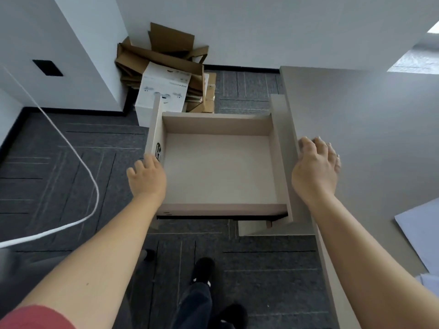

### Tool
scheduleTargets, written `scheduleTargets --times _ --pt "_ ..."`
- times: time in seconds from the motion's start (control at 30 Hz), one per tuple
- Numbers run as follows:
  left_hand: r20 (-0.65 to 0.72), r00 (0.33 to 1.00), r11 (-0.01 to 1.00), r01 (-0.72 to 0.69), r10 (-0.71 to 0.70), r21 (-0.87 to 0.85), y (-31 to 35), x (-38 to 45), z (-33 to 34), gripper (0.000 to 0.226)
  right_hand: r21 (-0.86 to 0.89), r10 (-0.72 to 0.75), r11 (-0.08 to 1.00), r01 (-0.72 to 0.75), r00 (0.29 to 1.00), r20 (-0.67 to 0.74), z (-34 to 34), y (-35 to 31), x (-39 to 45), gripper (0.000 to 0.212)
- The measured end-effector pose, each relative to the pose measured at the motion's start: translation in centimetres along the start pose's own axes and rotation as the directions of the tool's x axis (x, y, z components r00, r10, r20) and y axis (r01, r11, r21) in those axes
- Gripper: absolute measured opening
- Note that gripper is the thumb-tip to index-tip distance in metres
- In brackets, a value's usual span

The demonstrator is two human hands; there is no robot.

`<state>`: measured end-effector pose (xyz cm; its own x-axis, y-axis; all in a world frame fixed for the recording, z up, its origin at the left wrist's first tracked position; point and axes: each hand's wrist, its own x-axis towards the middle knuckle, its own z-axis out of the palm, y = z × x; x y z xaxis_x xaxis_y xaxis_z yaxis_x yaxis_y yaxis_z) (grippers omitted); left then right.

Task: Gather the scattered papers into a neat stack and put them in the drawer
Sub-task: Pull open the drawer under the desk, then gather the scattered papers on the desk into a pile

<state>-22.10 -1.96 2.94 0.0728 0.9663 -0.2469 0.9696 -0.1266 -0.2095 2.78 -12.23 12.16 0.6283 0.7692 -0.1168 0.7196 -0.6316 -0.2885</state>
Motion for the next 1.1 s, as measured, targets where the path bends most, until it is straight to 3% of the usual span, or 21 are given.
scheduleTargets --times 0.13,0.23,0.37,0.57,0.8,0.93,1.1 --pt "0.034 0.999 0.998 -0.014 0.012 0.065 -0.5 -0.4 -1.7 0.053 0.031 -0.062 0.998 0.061 0.998 0.007 -0.8 0.8 -0.1 0.041" --pt "0.017 0.996 0.988 -0.082 0.085 -0.131 0.3 -0.8 -5.1 0.044 0.137 -0.034 0.990 0.031 0.999 0.018 -2.2 1.0 -0.8 0.037" --pt "-0.101 0.962 0.770 -0.265 0.255 -0.581 4.6 -2.9 -11.2 0.043 0.226 0.019 0.974 -0.019 1.000 0.000 -6.2 2.9 -2.6 0.038" --pt "-0.144 0.874 0.559 -0.415 0.465 -0.718 12.4 -10.0 -18.7 0.031 0.399 0.249 0.898 -0.185 0.962 -0.114 -13.5 10.1 -6.3 0.034" --pt "-0.048 0.715 0.533 -0.562 0.698 -0.633 22.6 -18.9 -19.1 0.031 0.483 0.515 0.781 -0.396 0.846 -0.139 -15.6 21.4 -14.7 0.035" --pt "-0.010 0.594 0.489 -0.672 0.804 -0.556 27.4 -22.5 -17.0 0.043 0.466 0.693 0.658 -0.591 0.717 -0.070 -13.8 27.1 -19.2 0.043" --pt "-0.017 0.442 0.420 -0.865 0.897 -0.275 31.6 -24.8 -13.9 0.061 0.262 0.861 0.475 -0.840 0.505 0.058 -10.6 30.5 -23.0 0.066"
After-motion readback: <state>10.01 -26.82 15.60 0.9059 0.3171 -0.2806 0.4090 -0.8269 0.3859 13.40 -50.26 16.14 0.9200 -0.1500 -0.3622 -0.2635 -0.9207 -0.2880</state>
